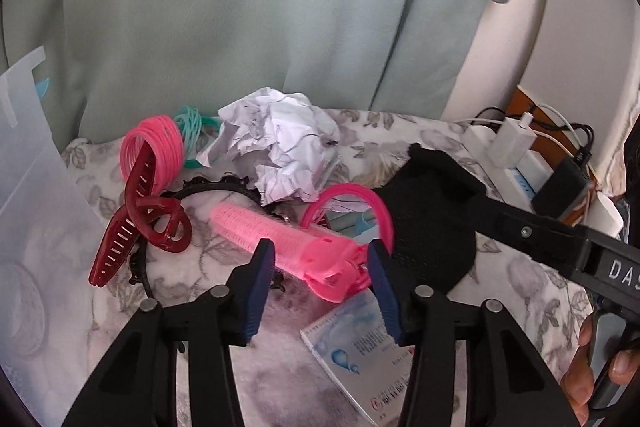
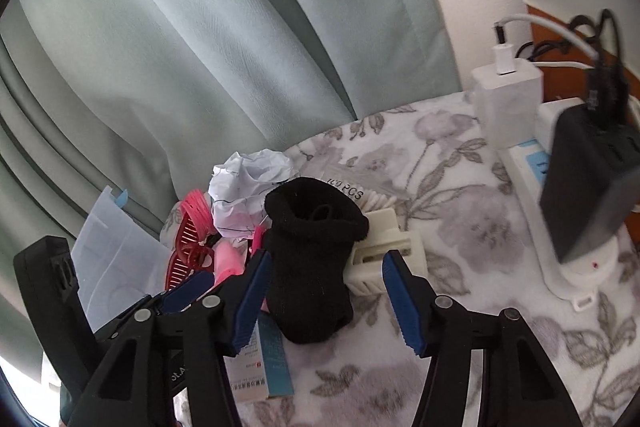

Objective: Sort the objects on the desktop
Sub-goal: 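Lower the right tool onto the black glove while the left tool reaches the pink hair roller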

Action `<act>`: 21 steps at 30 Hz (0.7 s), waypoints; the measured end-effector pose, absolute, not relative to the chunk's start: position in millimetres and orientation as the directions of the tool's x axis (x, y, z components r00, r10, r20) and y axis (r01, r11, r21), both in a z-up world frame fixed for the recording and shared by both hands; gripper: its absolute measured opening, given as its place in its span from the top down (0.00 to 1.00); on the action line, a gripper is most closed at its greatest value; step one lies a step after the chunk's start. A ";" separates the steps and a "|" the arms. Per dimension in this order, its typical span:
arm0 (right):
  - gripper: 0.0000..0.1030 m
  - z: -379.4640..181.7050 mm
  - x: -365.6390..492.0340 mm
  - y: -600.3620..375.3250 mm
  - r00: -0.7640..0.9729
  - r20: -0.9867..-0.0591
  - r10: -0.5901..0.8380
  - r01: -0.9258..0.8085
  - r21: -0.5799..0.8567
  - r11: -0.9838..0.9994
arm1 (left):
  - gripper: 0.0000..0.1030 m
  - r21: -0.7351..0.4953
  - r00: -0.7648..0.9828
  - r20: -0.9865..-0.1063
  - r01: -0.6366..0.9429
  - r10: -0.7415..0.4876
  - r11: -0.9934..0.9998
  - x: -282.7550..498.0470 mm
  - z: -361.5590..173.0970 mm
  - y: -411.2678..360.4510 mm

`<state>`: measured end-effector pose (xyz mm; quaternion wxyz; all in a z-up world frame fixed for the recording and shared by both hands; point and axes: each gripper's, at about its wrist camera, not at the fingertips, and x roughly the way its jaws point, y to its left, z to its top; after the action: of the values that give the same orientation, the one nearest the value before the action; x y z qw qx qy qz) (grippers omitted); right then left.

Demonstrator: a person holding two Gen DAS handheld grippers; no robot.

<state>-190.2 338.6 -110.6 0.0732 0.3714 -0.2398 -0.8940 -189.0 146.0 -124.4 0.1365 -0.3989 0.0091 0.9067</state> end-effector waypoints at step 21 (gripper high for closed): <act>0.49 -115.2 -207.1 333.6 -0.706 -0.642 -0.300 -0.045 0.464 -0.885 | 0.54 -0.155 -0.629 -0.751 -0.128 0.201 -0.980 -191.2 -126.8 119.3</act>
<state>-207.1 333.6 -115.2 0.0712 0.3768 -0.2293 -0.8946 -191.2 119.3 -126.8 0.0912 -0.4209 -0.0432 0.9015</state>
